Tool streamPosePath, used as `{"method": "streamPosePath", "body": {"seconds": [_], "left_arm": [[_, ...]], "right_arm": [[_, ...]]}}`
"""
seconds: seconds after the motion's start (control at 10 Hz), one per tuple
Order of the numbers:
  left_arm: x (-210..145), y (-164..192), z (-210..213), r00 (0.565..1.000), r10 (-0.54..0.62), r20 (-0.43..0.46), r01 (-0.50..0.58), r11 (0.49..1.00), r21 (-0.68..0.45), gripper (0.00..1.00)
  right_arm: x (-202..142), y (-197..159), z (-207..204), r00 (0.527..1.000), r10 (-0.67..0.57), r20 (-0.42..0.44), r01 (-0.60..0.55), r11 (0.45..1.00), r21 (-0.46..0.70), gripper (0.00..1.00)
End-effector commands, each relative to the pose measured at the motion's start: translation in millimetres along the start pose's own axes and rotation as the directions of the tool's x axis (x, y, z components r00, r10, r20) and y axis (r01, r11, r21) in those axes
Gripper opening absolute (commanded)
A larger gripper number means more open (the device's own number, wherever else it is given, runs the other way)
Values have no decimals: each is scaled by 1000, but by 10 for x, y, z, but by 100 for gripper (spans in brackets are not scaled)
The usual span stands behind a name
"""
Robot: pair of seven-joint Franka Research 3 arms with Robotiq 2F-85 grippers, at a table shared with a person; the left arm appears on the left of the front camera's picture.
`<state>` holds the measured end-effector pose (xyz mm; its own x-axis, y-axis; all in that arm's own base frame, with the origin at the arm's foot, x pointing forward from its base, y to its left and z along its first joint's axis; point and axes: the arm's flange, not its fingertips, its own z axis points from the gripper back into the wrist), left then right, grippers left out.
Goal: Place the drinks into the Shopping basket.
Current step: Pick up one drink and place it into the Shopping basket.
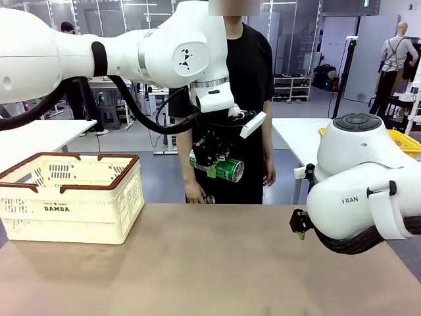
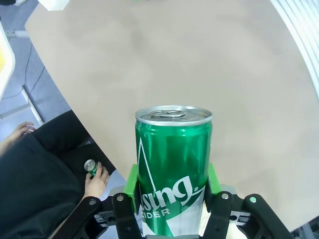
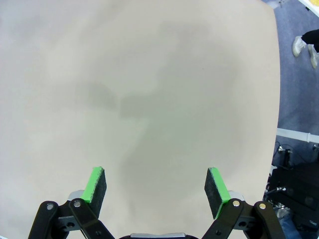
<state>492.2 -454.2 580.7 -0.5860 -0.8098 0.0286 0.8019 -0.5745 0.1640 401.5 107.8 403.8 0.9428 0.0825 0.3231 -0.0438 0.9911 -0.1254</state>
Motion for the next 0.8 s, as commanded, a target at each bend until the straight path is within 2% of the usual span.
{"method": "streamPosePath", "body": {"seconds": [0.0, 0.6, 0.7], "left_arm": [[3, -10, 64, 1000, -2, -3, 2, 1000, 9, 9], [3, -10, 64, 1000, -2, -3, 2, 1000, 9, 9], [0, 0, 0, 1000, 0, 0, 0, 1000, 0, 58]], "right_arm": [[6, -6, -17, 1000, -7, -4, 7, 1000, 3, 100], [6, -6, -17, 1000, -7, -4, 7, 1000, 3, 100], [6, -6, -17, 1000, -7, -4, 7, 1000, 3, 100]]}}
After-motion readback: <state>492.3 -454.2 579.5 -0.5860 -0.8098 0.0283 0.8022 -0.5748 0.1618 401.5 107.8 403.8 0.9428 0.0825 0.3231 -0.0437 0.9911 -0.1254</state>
